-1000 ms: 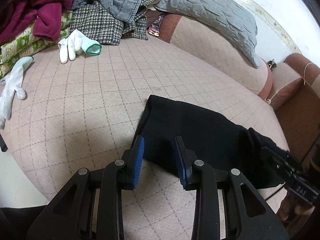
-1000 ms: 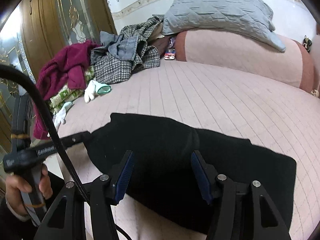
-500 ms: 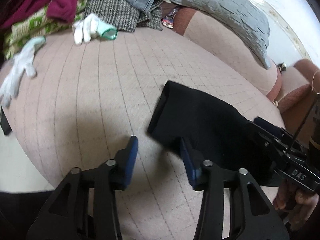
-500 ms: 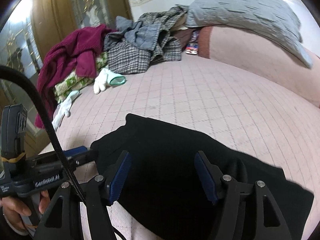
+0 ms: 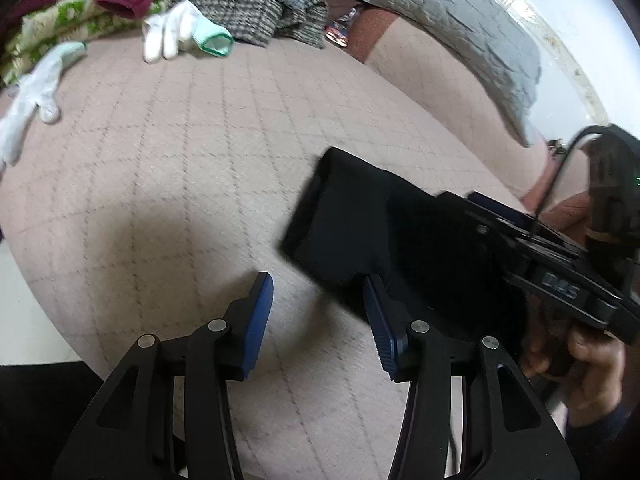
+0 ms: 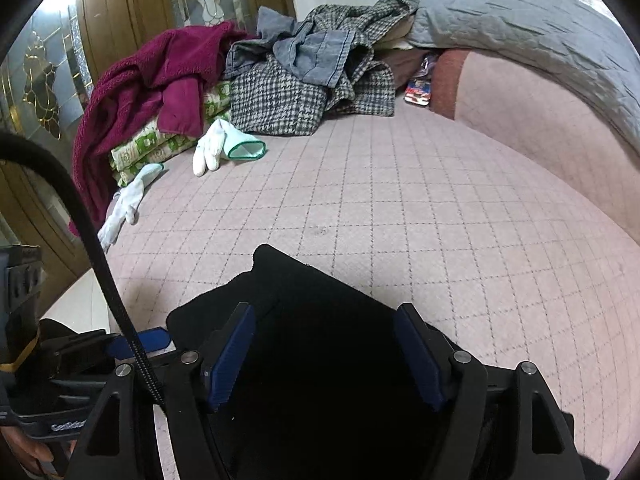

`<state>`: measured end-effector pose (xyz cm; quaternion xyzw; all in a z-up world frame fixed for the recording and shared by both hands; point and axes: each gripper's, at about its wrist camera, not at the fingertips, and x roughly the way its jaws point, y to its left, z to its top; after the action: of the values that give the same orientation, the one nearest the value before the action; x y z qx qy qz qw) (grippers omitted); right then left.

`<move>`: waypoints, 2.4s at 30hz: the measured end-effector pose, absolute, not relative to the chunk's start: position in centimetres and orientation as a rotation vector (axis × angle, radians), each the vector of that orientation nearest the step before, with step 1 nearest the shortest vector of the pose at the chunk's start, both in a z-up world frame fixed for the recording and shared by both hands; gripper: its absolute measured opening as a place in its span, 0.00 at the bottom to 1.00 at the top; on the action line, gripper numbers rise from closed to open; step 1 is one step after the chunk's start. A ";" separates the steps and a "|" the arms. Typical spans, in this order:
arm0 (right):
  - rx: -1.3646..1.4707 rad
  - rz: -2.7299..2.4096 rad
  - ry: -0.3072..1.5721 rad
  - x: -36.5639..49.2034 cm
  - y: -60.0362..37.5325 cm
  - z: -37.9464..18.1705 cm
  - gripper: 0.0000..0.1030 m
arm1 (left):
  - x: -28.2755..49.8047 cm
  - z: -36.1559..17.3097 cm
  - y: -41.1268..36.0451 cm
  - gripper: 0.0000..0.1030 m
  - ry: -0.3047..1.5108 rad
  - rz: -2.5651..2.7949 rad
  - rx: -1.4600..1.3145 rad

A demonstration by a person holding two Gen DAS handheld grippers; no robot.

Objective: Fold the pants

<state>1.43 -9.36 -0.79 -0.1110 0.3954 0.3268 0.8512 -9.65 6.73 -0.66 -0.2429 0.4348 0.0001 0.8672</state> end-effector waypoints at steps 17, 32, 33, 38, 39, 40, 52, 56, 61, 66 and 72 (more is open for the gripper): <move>-0.296 0.769 0.848 3.4 -8.4 -1.2 0.69 | -8.3 -1.1 5.0 0.48 0.967 -0.102 -0.573; -0.325 0.874 1.001 7.0 -4.1 -4.8 0.47 | -7.1 -1.6 4.6 0.62 0.910 -0.117 -0.578; -0.318 0.870 0.991 6.8 -4.0 -4.7 0.42 | -7.1 -1.6 4.7 0.62 0.900 -0.121 -0.581; -0.301 0.872 0.884 5.3 -4.8 -2.4 0.16 | -6.7 -0.9 5.1 0.26 0.853 -0.139 -0.573; -0.278 0.873 0.860 5.0 -5.4 -1.5 0.14 | -7.0 -0.3 5.1 0.24 0.820 -0.158 -0.579; -0.257 0.871 0.833 4.7 -6.0 -0.6 0.14 | -7.5 0.4 5.2 0.22 0.793 -0.176 -0.573; 0.022 0.762 0.576 -0.9 -19.7 8.1 0.11 | -10.6 7.7 -3.8 0.18 0.609 -0.506 -0.386; 0.154 0.650 0.559 -2.2 -26.2 7.4 0.05 | -10.1 7.3 -8.5 0.17 0.662 -0.607 -0.306; 0.270 0.483 0.591 -2.8 -33.4 5.0 0.00 | -8.9 3.1 -15.9 0.17 0.792 -0.683 -0.173; 0.439 0.352 0.659 -4.1 -38.5 2.3 0.18 | -7.9 1.0 -17.8 0.17 0.852 -0.697 -0.085; 0.468 0.403 0.684 -6.6 -38.6 1.8 0.62 | -9.5 4.8 -17.1 0.26 0.862 -0.840 -0.009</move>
<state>-6.60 -38.58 1.82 0.2257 0.3301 0.1944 0.8957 -9.50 -17.11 4.85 -0.0043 0.4057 -0.3951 0.8242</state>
